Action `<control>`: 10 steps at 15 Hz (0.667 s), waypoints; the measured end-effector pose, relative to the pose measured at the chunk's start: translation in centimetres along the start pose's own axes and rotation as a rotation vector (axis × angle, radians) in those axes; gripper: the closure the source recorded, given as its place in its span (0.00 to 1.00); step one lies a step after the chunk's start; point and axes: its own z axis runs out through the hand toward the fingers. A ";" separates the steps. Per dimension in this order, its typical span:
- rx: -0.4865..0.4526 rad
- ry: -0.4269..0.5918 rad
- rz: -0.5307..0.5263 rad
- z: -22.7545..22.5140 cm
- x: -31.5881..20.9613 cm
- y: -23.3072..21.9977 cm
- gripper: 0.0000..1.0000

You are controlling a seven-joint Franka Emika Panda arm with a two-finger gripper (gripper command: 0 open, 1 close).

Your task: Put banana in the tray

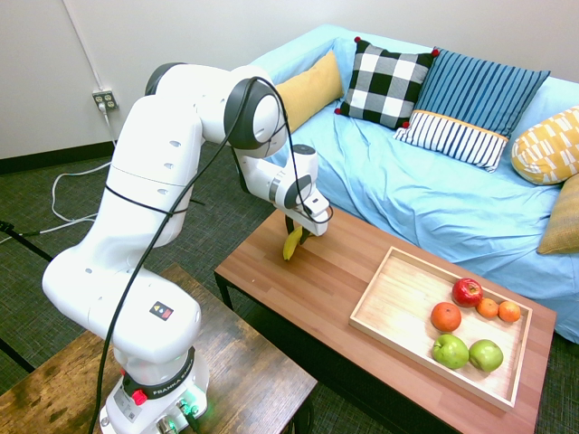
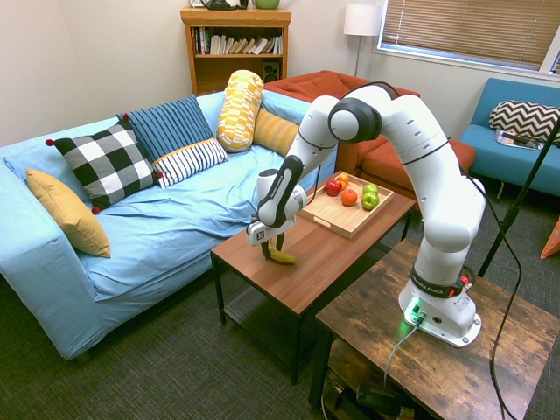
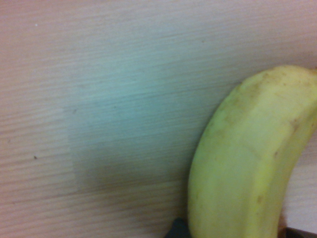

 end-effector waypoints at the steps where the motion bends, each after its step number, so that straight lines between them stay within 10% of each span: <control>1: 0.002 0.001 -0.003 -0.1 0.0 -0.1 1.00; 10: -0.006 0.070 0.003 -12.1 7.0 3.7 1.00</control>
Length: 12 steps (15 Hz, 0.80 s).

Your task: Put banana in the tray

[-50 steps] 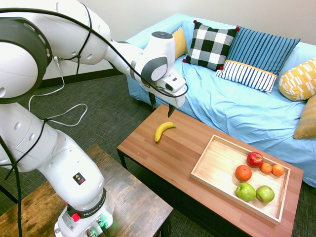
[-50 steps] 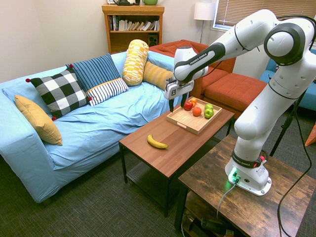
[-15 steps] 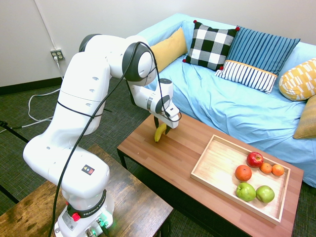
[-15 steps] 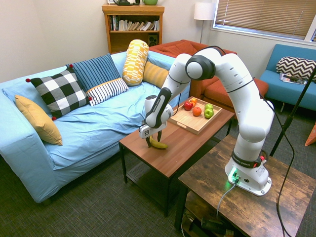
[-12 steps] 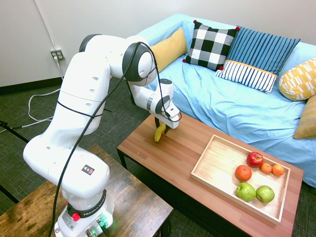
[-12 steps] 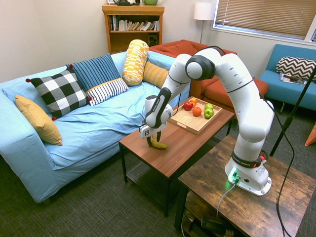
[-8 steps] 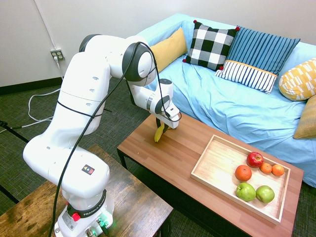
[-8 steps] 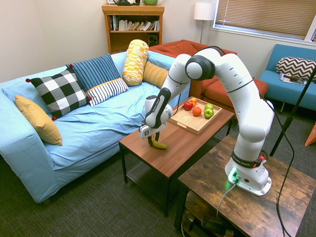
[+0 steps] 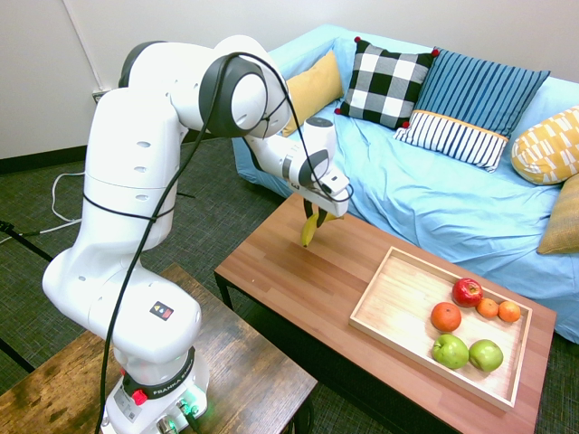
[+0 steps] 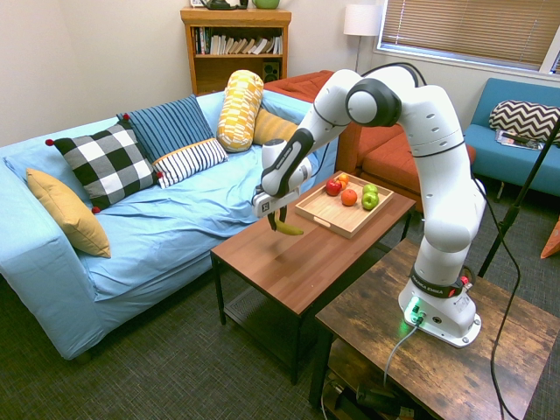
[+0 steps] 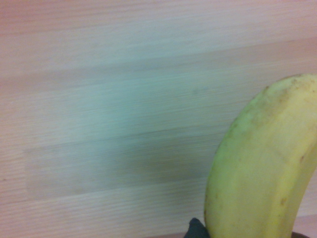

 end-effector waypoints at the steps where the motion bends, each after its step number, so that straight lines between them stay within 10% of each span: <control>1: 0.001 0.007 0.010 -1.4 1.8 1.4 1.00; 12: 0.012 0.037 0.110 -1.4 19.5 18.8 1.00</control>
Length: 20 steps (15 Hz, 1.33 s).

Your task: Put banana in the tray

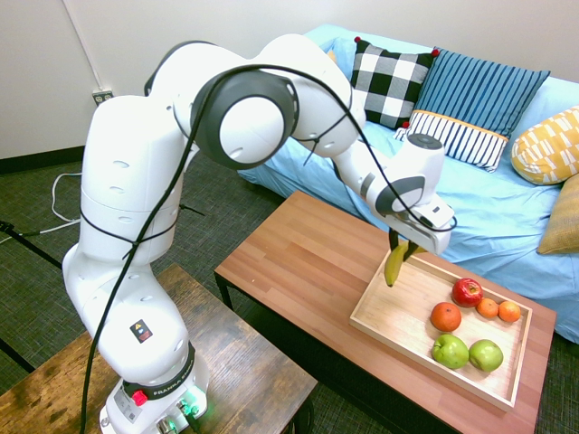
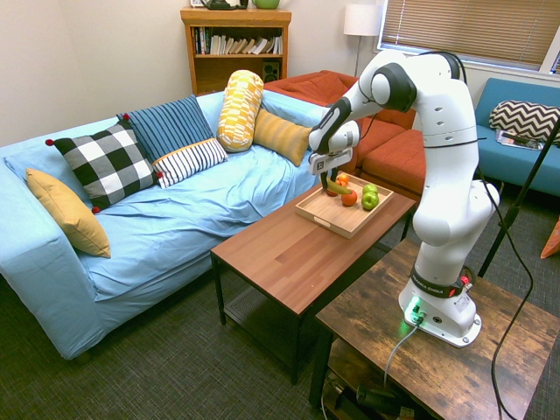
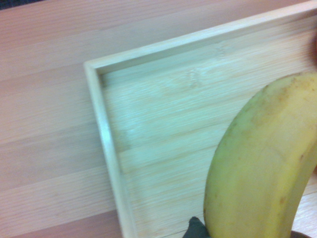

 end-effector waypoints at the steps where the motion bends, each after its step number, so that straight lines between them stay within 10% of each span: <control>1: 0.002 -0.010 0.000 1.2 1.0 0.4 1.00; 17: -0.028 -0.143 -0.005 12.6 2.0 0.6 1.00; 18: -0.030 -0.151 -0.003 13.1 1.7 0.7 0.00; 20: -0.033 -0.164 0.001 13.8 1.3 0.8 0.00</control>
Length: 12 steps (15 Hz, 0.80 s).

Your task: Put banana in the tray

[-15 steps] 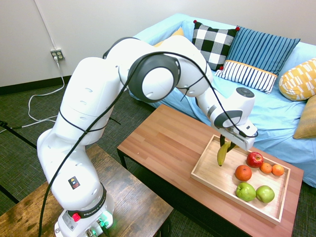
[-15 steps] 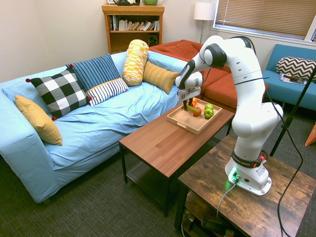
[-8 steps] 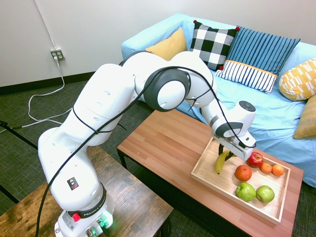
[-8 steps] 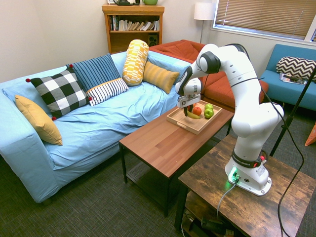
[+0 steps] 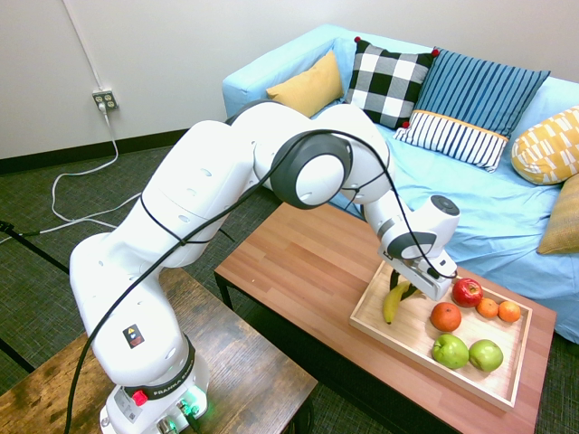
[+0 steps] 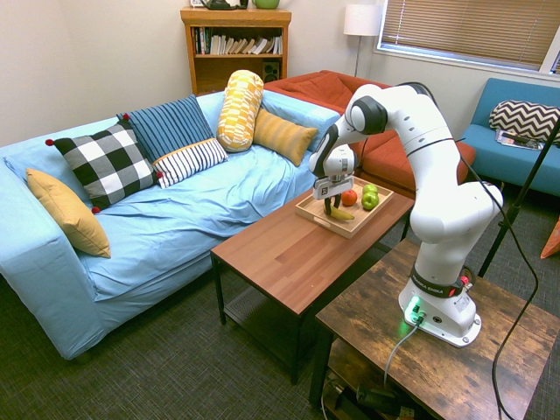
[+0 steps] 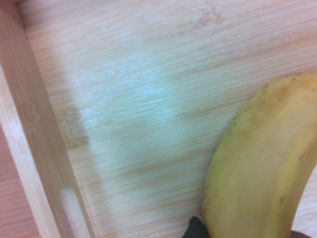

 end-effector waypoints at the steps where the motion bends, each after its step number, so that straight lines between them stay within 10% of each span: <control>1: 0.001 -0.002 -0.002 0.1 0.0 0.1 0.00; 12: 0.054 0.042 -0.025 -5.2 -0.3 1.7 0.00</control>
